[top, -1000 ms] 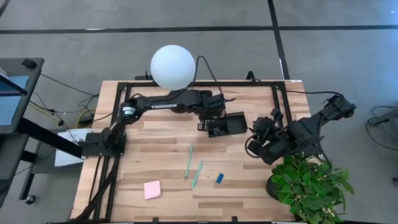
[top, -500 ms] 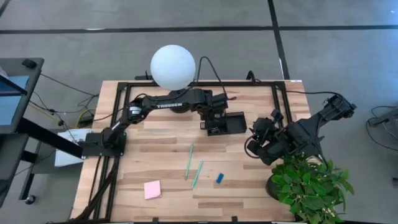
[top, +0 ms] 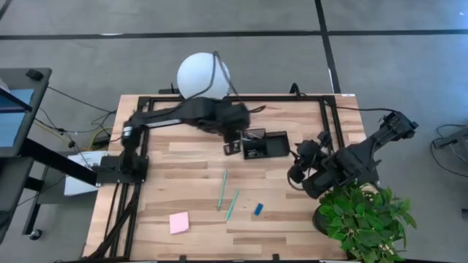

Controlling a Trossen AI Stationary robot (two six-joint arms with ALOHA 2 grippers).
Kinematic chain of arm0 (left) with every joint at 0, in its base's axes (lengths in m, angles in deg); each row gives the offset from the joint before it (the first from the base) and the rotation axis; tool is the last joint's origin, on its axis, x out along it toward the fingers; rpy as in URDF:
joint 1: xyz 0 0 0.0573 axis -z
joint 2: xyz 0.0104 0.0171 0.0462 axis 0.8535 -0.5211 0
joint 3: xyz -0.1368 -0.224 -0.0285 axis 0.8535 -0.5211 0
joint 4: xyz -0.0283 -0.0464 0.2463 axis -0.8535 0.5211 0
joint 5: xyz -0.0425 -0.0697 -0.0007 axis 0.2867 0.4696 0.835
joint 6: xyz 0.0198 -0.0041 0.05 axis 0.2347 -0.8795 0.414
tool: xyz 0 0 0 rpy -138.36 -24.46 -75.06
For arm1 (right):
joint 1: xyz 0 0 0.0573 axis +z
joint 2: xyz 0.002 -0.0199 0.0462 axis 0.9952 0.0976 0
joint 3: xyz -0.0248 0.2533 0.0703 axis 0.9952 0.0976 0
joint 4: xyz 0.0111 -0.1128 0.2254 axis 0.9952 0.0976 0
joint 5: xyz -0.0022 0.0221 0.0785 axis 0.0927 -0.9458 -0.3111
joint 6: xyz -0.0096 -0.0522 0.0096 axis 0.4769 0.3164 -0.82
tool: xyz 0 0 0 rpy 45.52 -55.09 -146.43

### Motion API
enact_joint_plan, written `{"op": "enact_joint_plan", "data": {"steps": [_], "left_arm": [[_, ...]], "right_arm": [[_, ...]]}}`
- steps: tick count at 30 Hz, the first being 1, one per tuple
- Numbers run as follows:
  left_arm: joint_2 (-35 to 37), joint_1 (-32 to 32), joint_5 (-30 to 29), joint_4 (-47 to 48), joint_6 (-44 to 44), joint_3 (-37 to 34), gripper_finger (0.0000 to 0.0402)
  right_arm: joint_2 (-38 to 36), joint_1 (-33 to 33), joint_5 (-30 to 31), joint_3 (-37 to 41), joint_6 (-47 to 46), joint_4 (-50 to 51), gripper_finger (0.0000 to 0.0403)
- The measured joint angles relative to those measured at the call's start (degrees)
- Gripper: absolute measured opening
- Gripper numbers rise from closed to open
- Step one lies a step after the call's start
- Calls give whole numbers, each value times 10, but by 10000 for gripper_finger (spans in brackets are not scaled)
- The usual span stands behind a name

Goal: Pick and place office supplies into organizer
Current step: Put the left light blue pencil into the black desk organizer

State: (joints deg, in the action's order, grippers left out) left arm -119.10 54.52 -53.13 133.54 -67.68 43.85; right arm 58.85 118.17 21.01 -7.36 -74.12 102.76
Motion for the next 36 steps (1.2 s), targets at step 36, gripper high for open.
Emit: {"op": "enact_joint_plan", "data": {"steps": [36], "left_arm": [[161, 383, -256, -546, -737, -730, 103]], "right_arm": [[0, -36, 10, 236, 341, -600, 131]]}}
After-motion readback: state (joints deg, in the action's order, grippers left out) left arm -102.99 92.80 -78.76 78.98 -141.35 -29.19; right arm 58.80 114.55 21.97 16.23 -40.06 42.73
